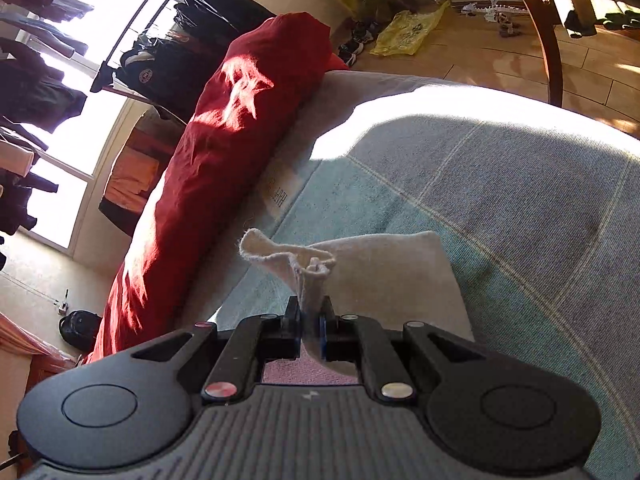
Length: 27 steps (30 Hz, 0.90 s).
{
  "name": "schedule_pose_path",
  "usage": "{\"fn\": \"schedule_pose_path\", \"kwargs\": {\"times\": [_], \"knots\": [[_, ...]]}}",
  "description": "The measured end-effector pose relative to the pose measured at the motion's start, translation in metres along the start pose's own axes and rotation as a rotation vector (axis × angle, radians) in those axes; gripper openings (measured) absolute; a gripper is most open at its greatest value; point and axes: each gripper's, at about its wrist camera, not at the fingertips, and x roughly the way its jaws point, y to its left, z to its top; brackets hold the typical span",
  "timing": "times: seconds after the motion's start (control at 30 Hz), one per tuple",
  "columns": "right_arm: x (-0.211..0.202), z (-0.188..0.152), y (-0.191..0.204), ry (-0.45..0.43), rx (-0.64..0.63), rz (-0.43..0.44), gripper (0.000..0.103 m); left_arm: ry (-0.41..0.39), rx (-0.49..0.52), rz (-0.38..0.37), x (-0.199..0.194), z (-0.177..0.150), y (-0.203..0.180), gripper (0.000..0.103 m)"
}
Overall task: Fold clothes
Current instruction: 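Carry the held white sleeve across the sweater body with the right gripper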
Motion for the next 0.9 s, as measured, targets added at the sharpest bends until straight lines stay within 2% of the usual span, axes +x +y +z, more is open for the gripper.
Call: {"fn": "schedule_pose_path", "kwargs": {"times": [0.4, 0.9], "knots": [[0.059, -0.059, 0.095, 0.124, -0.202, -0.01, 0.009, -0.029, -0.09, 0.017, -0.026, -0.029, 0.061, 0.099], [0.118, -0.122, 0.188, 0.195, -0.35, 0.034, 0.009, -0.053, -0.166, 0.04, -0.048, -0.054, 0.126, 0.099]]}}
